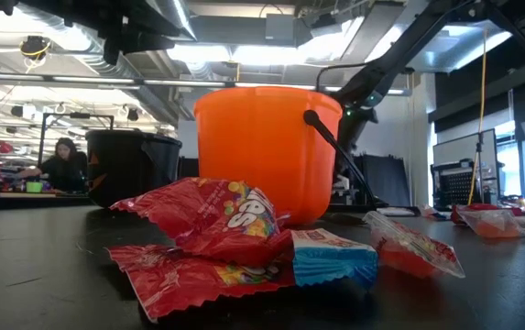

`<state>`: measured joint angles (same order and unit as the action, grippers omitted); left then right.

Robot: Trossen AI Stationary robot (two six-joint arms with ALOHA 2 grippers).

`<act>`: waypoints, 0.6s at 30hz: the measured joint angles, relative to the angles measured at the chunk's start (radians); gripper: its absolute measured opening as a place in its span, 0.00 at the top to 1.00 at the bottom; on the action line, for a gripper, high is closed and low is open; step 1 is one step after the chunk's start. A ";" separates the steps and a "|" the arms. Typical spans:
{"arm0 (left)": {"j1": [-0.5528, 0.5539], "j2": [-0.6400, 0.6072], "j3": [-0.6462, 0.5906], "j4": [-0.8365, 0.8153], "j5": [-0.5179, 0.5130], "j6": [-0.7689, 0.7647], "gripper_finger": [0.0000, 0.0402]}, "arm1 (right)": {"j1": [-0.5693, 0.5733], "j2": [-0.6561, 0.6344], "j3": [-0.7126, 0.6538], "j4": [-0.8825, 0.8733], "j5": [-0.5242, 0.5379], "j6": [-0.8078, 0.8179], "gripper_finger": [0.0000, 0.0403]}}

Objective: Sort candy
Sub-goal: Put the white chocolate into the black bucket

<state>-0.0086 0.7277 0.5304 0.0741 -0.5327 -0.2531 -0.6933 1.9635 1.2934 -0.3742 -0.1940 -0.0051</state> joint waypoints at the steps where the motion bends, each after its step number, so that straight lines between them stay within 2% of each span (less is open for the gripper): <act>1: 0.000 0.000 0.000 -0.004 0.000 0.000 0.66 | 0.000 -0.007 0.000 -0.002 0.000 -0.003 0.95; 4: 0.000 0.000 0.000 -0.017 0.000 0.000 0.66 | 0.000 -0.028 0.000 -0.001 0.001 -0.010 0.99; 11: 0.000 0.000 0.000 -0.019 0.000 -0.002 0.66 | 0.006 -0.079 0.000 0.014 0.000 -0.026 1.00; 18: 0.000 0.002 0.000 -0.021 -0.001 -0.002 0.66 | 0.046 -0.132 0.000 0.105 -0.008 -0.026 1.00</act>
<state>-0.0086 0.7293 0.5304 0.0529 -0.5335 -0.2550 -0.6472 1.8315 1.2938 -0.2688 -0.2018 -0.0315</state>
